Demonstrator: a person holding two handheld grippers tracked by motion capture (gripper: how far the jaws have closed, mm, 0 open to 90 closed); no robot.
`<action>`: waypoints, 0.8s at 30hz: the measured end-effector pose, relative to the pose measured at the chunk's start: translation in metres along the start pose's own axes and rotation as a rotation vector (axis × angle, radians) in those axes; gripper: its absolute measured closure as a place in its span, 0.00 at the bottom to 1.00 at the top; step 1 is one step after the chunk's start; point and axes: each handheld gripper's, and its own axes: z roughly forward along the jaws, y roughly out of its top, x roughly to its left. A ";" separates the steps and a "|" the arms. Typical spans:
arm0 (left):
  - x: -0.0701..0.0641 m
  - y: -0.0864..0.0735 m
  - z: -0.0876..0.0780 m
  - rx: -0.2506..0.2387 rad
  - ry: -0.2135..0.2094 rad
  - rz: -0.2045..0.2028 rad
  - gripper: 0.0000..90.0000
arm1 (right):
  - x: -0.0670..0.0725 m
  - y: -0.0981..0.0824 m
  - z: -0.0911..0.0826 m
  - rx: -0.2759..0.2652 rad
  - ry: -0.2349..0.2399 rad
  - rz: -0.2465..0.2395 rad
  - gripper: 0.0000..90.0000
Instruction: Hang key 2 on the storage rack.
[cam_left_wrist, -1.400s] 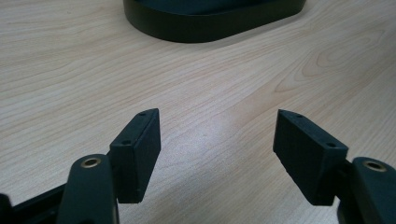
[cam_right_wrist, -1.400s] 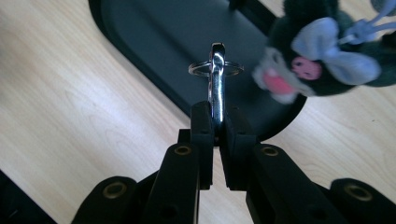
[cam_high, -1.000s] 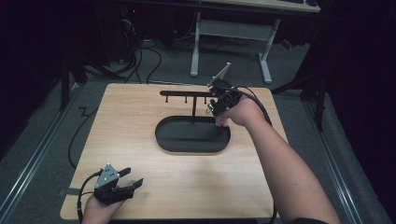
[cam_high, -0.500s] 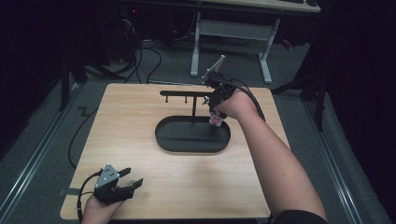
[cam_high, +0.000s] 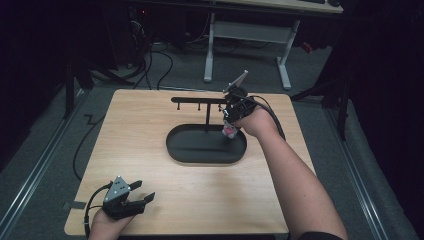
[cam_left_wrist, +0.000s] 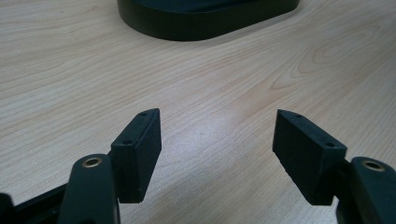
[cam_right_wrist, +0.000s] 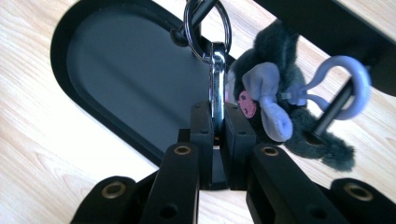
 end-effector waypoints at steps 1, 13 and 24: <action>0.000 0.000 0.000 0.000 0.000 0.000 0.37 | 0.000 0.000 0.000 0.000 0.000 0.000 0.94; 0.000 0.000 0.002 0.014 -0.006 0.009 0.37 | 0.000 -0.001 0.025 -0.006 0.025 0.022 0.87; -0.001 -0.001 0.003 0.014 -0.009 0.013 0.37 | 0.001 -0.006 0.034 0.005 0.039 0.039 0.73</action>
